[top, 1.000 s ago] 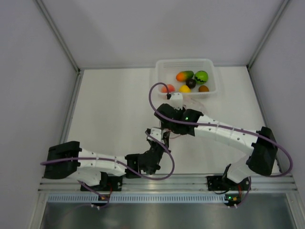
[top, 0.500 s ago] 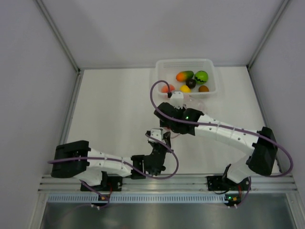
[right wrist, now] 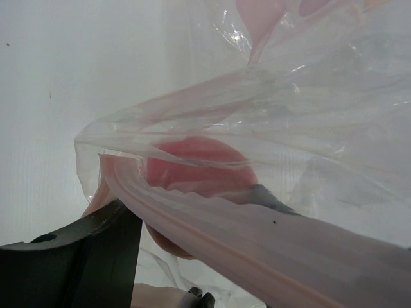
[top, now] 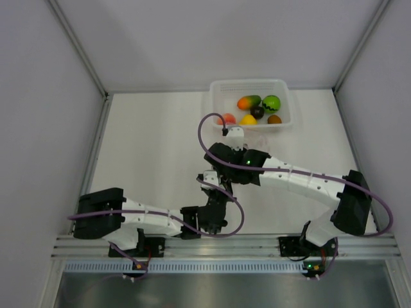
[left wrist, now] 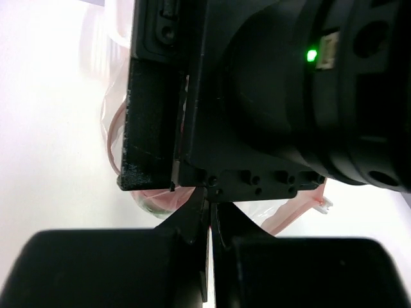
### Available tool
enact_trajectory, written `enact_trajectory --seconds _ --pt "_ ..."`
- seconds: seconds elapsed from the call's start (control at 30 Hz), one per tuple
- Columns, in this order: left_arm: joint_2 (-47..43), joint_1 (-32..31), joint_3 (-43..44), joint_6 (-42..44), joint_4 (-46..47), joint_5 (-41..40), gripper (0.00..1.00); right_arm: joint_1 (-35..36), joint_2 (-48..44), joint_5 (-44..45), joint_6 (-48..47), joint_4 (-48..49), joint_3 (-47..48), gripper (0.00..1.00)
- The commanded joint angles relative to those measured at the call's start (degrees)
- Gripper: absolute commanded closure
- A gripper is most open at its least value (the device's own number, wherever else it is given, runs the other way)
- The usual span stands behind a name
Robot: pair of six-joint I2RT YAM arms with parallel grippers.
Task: Open the zip-top bag and remove the fake food
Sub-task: Adjust the zipper food storage bag at the center of the board.
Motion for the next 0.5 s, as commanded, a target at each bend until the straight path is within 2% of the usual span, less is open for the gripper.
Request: enact_trajectory --seconds 0.0,0.27,0.47 --pt "-0.4 1.1 -1.2 -2.6 3.0 -1.2 1.00 1.0 -3.1 0.8 0.2 -0.5 0.9 1.00" --pt "-2.1 1.0 -4.8 -6.3 3.0 1.8 1.00 -0.9 -4.8 5.7 -0.6 -3.6 2.2 1.00" --pt "-2.0 0.8 -5.5 -6.0 3.0 2.0 1.00 -2.6 -4.6 2.9 -3.1 -4.3 3.4 1.00"
